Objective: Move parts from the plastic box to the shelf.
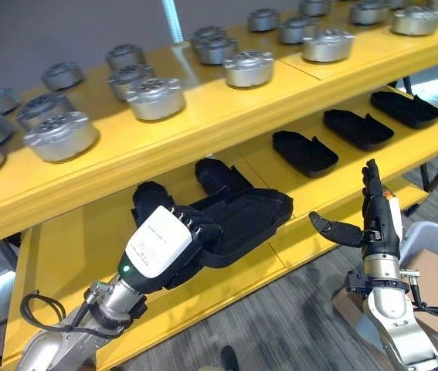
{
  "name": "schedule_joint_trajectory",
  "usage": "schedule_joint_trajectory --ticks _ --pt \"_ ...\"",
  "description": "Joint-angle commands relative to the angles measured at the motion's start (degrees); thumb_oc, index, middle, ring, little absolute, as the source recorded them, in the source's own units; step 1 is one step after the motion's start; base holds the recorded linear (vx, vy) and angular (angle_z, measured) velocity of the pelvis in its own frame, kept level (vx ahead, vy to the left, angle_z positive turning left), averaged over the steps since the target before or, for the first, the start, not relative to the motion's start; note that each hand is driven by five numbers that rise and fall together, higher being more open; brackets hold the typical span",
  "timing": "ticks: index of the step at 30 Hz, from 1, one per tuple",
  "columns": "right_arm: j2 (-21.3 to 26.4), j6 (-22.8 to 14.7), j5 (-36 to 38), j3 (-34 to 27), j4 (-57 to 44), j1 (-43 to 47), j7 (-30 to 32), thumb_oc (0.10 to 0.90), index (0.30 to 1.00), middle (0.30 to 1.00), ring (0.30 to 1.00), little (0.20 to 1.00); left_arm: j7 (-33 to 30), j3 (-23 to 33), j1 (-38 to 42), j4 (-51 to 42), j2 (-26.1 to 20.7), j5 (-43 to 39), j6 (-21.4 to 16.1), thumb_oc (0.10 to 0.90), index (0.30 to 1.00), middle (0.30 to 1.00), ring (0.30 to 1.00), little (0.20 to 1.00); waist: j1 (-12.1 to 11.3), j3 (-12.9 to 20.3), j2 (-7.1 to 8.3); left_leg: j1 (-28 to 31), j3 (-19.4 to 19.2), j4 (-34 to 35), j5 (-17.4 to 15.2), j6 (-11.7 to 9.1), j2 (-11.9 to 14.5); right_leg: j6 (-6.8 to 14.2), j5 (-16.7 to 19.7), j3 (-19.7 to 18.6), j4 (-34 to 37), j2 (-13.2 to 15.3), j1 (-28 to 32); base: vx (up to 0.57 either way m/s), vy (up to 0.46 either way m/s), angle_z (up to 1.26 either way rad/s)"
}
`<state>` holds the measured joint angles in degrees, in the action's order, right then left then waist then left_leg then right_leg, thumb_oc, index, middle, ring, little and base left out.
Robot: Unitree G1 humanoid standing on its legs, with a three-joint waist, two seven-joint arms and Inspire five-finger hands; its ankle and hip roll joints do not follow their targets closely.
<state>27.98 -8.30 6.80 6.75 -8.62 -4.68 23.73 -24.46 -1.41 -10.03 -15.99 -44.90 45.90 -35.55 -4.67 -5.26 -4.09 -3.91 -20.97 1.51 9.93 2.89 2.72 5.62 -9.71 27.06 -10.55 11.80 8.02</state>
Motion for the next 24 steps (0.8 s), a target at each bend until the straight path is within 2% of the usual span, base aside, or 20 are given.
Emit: schedule_joint_trajectory --ticks 1,4,5,7,9,11,12,15,19,24 --pt "2.63 -2.94 -2.7 -1.32 -2.96 6.75 -0.06 0.9 1.0 1.0 1.0 1.0 -6.09 4.86 7.37 -5.64 -0.99 -6.95 4.21 0.4 0.3 0.3 0.3 0.3 2.41 1.12 3.77 6.88 -4.99 -10.33 -5.18 -10.5 13.36 -0.01 6.66 -0.91 4.72 -0.98 -2.06 -0.12 0.332 0.54" --pt "5.57 -6.03 -4.26 -2.26 -6.32 4.74 -0.47 0.9 1.0 1.0 1.0 1.0 -7.44 7.04 5.05 -6.37 -1.73 -7.49 8.2 0.4 0.3 0.3 0.3 0.3 2.66 1.15 3.08 7.63 -2.04 -11.37 -0.42 -12.4 18.65 -0.85 3.37 -1.43 0.01 -0.09 -3.83 -0.1 0.451 0.25" --pt "6.02 -6.62 -4.82 -2.59 -7.11 4.43 0.48 0.9 1.0 1.0 1.0 1.0 -8.57 7.53 4.17 -6.36 -1.64 -6.95 8.21 0.4 0.3 0.3 0.3 0.3 2.65 1.2 2.87 7.65 -1.62 -11.4 -0.59 -12.31 18.67 -1.0 2.57 -1.41 -1.38 0.29 -4.37 -0.15 0.573 -0.08" --pt "6.27 -8.49 -6.13 -3.16 -7.63 4.39 2.59 0.9 1.0 1.0 1.0 1.0 -10.72 8.62 2.52 -6.56 -1.12 -5.1 8.12 0.4 0.3 0.3 0.3 0.3 2.29 1.09 2.04 8.22 -2.22 -9.83 -2.94 -11.7 17.68 -0.76 0.58 0.49 -4.67 1.93 -4.91 -0.14 0.473 0.09" --pt "5.73 -7.73 -6.7 -3.16 -7.58 4.78 3.83 0.9 1.0 1.0 1.0 1.0 -11.22 8.29 2.14 -6.58 -0.69 -3.81 7.19 0.4 0.3 0.3 0.3 0.3 1.92 1.12 1.42 8.7 -2.94 -7.81 -4.23 -11.01 16.39 -0.51 -0.06 1.89 -6.34 3.21 -4.5 -0.13 0.472 0.33" --pt "5.07 -7.11 -7.31 -2.13 -6.52 6.05 4.53 0.9 1.0 1.0 1.0 1.0 -11.05 7.25 2.72 -6.79 -1.04 -3.38 7.95 0.4 0.3 0.3 0.3 0.3 1.34 1.14 1.1 9.42 -2.36 -4.2 -6.39 -10.18 14.16 0.72 1.52 2.46 -7.07 4.74 -4.22 -0.11 0.483 0.59" --pt "4.9 -6.93 -8.13 -1.84 -6.26 6.46 5.1 0.9 1.0 1.0 1.0 1.0 -11.18 6.92 2.79 -6.72 -1.17 -3.26 7.77 0.4 0.3 0.3 0.3 0.3 1.09 1.13 1.08 9.62 -1.89 -3.09 -6.43 -9.94 13.44 1.07 2.11 2.3 -6.92 5.08 -4.05 -0.1 0.516 0.66" --pt "4.78 -5.72 -11.9 -0.14 -6.37 7.85 4.25 0.9 1.0 1.0 1.0 1.0 -10.12 6.63 3.04 -5.73 -3.17 -4.97 8.79 0.4 0.3 0.3 0.3 0.3 -0.43 1.16 1.19 9.93 0.56 -0.35 -7.05 -8.88 9.4 3.45 7.15 2.33 -5.27 7.2 -3.15 -0.09 0.419 0.77" --pt "5.17 -4.24 -15.36 0.73 -8.07 7.67 6.11 0.9 1.0 1.0 1.0 1.0 -10.35 7.46 2.13 -4.72 -4.92 -6.33 6.57 0.4 0.3 0.3 0.3 0.3 -1.86 0.97 1.72 10.0 2.16 1.24 -8.36 -6.34 4.87 6.58 14.42 1.72 -5.62 11.78 -3.92 -0.1 0.373 0.47" --pt "4.73 -3.48 -15.58 0.05 -8.78 6.86 6.9 0.9 1.0 1.0 1.0 1.0 -10.96 7.85 1.93 -4.57 -5.87 -7.79 5.2 0.4 0.3 0.3 0.3 0.3 -2.97 0.49 2.03 10.14 1.34 2.9 -9.52 -3.82 1.28 8.62 20.34 3.37 -6.47 16.34 -5.61 -0.11 0.271 0.42"
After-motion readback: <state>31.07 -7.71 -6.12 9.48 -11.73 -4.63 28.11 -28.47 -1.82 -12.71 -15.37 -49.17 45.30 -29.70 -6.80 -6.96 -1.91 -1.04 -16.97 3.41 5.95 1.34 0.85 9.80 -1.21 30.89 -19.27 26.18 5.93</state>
